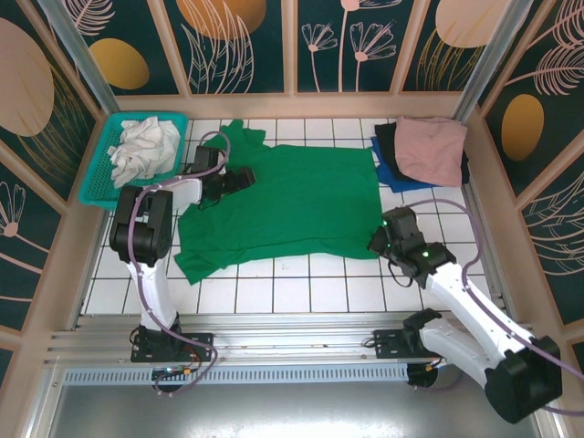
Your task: Fold and stack the t-shirts
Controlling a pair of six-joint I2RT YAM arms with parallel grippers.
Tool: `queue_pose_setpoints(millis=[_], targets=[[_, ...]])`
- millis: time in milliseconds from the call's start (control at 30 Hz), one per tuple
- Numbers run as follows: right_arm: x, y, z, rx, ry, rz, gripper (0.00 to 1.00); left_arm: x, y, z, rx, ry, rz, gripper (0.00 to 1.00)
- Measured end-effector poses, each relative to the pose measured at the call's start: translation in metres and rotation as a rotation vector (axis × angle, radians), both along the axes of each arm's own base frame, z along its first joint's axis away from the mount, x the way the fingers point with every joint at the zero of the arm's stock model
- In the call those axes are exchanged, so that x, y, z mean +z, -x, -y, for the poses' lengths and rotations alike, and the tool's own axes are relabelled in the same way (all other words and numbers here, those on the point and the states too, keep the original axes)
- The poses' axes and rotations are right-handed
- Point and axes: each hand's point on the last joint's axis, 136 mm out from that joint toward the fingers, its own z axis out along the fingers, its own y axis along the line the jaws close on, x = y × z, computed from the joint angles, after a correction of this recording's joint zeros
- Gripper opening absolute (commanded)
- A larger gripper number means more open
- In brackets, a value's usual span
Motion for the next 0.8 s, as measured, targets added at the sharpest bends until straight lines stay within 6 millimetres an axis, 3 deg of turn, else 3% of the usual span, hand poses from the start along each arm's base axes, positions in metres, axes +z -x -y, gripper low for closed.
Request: queue_pose_setpoints(millis=[267,467,667,800], targets=[[-0.008,0.035,-0.013,-0.022,-0.091,-0.104,0.01,0.001,-0.004,-0.009,0.020,0.007,0.015,0.98],[-0.006,0.063,0.000,-0.119,-0.060,-0.173,0.19,0.001,-0.004,-0.010,0.022,0.004,0.016,0.99],[0.012,0.057,0.002,-0.160,-0.068,-0.124,0.31,0.001,-0.002,-0.010,0.022,0.003,0.016,0.98],[0.012,0.037,-0.014,-0.118,-0.045,-0.106,0.38,0.001,-0.001,-0.010,0.023,0.003,0.015,0.99]])
